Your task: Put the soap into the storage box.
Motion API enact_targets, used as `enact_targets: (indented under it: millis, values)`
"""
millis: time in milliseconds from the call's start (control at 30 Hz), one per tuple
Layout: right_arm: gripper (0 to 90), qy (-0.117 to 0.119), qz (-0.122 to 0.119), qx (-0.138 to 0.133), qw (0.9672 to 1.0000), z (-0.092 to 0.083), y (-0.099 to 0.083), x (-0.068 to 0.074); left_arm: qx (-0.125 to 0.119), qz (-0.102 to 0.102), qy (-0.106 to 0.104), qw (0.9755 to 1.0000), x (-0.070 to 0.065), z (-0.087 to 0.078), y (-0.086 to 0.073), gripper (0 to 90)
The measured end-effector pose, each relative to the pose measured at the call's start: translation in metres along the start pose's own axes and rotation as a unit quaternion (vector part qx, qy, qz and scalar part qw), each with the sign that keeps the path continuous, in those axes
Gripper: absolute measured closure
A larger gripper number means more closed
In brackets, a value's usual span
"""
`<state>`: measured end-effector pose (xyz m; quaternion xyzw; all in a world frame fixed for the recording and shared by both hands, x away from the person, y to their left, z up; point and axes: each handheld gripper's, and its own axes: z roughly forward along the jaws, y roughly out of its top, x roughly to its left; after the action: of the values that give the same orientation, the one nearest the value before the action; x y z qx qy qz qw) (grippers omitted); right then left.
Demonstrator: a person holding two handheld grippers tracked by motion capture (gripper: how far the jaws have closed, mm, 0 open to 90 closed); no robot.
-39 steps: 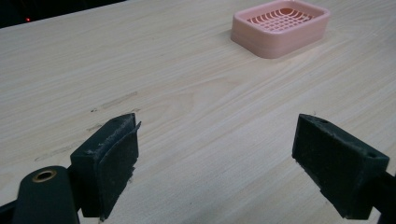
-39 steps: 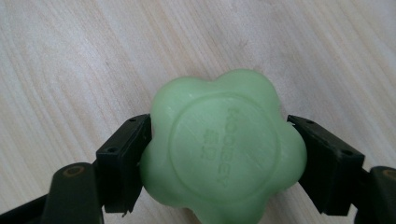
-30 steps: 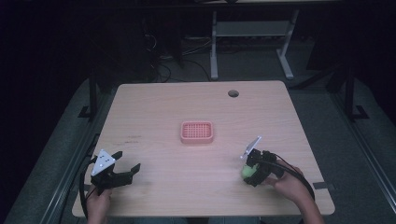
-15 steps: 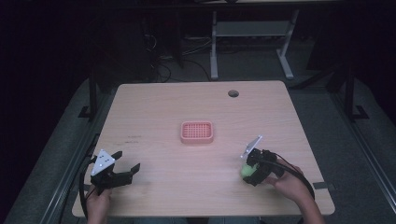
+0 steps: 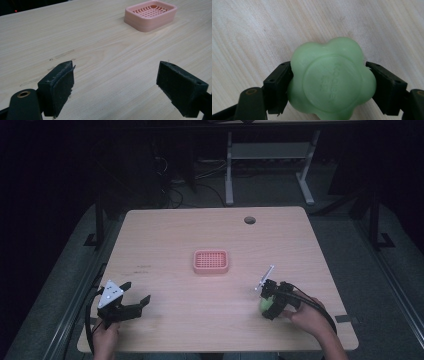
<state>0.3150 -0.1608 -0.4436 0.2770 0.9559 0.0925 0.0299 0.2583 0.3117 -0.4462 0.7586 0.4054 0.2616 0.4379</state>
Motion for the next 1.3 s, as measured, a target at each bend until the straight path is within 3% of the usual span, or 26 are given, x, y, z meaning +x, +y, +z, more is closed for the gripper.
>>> enact_targets:
  millis: [267,333,467,700,1300]
  values:
    - [24.5,0.005,0.009,0.036,0.9993,0.002,0.008,-0.001,-0.002,0.000,-0.001,1.0000,0.000,0.001,0.000,14.2]
    - [24.7,0.005,-0.003,0.037,0.9993,0.002,0.009,-0.001,-0.004,0.001,-0.002,1.0000,0.000,0.001,0.001,14.2]
    - [24.9,0.005,-0.027,0.023,0.9993,0.002,0.006,0.000,-0.004,-0.001,-0.001,1.0000,-0.001,0.000,0.000,14.2]
    - [25.0,0.021,-0.027,-0.011,0.9993,-0.002,0.004,0.000,-0.005,-0.003,0.000,1.0000,0.000,0.000,0.000,14.2]
    - [25.1,0.012,-0.046,-0.061,0.9970,-0.030,0.038,-0.010,-0.009,-0.014,0.005,0.9998,0.003,-0.001,0.000,14.2]
